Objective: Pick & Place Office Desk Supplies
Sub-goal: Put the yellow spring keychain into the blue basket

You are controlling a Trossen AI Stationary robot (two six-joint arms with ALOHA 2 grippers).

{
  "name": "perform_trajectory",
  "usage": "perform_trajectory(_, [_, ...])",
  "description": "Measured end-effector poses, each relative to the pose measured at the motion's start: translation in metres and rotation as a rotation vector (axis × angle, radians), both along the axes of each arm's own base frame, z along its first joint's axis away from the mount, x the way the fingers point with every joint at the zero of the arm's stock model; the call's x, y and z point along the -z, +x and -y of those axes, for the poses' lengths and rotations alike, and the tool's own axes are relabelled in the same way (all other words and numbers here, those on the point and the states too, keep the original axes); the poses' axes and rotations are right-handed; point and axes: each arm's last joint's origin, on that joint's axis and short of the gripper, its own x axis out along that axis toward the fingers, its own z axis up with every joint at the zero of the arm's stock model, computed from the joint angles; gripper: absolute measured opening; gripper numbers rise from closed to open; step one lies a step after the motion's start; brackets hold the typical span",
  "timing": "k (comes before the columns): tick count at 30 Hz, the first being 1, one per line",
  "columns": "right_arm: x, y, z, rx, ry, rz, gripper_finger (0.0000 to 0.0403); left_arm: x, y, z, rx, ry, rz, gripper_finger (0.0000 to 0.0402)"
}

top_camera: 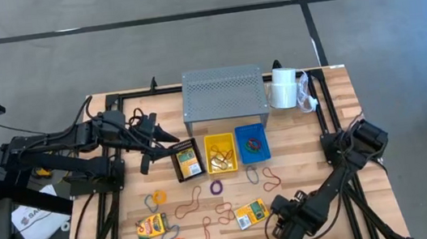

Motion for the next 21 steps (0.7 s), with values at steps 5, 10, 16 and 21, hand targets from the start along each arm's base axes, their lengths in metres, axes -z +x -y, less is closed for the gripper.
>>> perform_trajectory(5, [0.007,-0.002,0.004,0.001,-0.002,-0.009,0.0164,0.000,0.000,0.000,0.000,0.000,0.000,0.0172])
perform_trajectory(10, [0.012,-0.005,0.007,-0.002,0.024,-0.021,0.0140,0.000,0.000,0.000,0.000,0.000,0.000,0.0172])
perform_trajectory(16, [0.013,-0.006,0.007,-0.002,0.018,-0.036,0.0074,0.000,0.000,0.000,0.000,0.000,-0.003,0.0172])
perform_trajectory(21, [0.013,-0.006,0.007,-0.001,0.030,-0.035,0.0013,0.000,0.000,0.000,0.000,0.000,-0.003,0.0172])
